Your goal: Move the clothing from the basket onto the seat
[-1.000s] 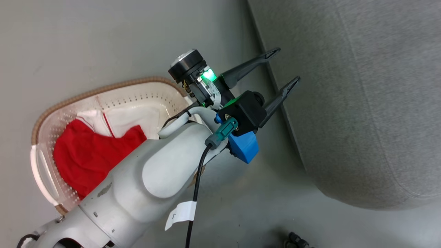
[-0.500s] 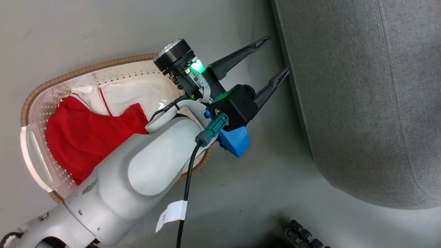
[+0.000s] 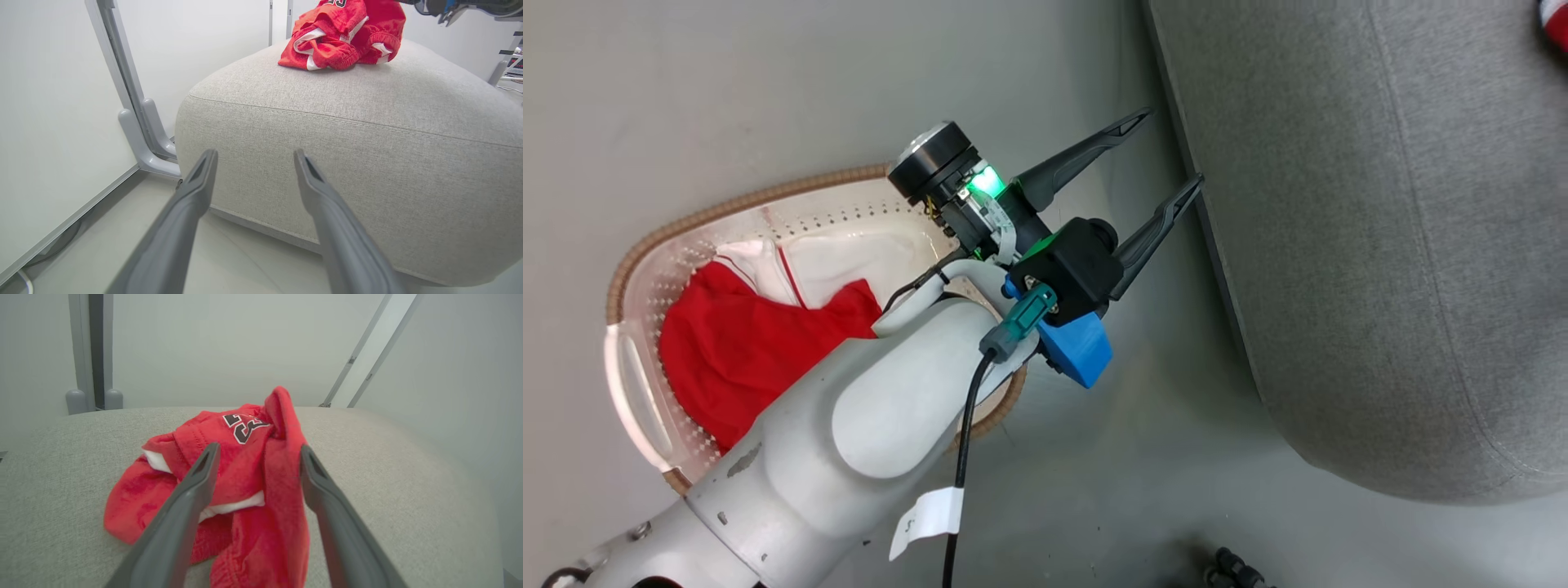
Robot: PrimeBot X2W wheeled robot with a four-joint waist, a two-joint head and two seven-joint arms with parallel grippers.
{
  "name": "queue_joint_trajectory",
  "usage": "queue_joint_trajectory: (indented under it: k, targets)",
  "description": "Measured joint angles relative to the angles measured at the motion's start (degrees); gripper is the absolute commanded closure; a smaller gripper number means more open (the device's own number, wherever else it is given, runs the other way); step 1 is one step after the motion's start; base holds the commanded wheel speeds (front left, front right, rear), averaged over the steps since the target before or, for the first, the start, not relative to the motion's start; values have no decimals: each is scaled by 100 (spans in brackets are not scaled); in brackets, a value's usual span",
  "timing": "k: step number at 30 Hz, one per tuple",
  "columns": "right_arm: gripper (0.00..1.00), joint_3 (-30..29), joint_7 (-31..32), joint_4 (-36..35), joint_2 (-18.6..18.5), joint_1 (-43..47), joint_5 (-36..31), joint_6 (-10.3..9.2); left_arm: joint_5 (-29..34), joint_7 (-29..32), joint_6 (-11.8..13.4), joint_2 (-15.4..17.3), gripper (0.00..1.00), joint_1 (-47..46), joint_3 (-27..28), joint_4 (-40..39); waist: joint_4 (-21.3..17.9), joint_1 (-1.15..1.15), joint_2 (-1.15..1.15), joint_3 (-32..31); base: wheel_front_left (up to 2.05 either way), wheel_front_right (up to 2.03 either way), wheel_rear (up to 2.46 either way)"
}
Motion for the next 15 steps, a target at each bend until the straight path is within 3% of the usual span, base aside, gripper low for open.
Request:
queue_joint_trajectory:
  k: [6,15]
  targets:
    - [0,63,0,-758,58,734,-56,0,-231,-108,100,-93,0,282,203,130,45,0,0,-522,0,0,0]
    - [0,1312,0,-1434,90,1350,-43,0,-436,-126,310,-88,0,1220,1132,-234,211,-1,0,-1552,0,0,0]
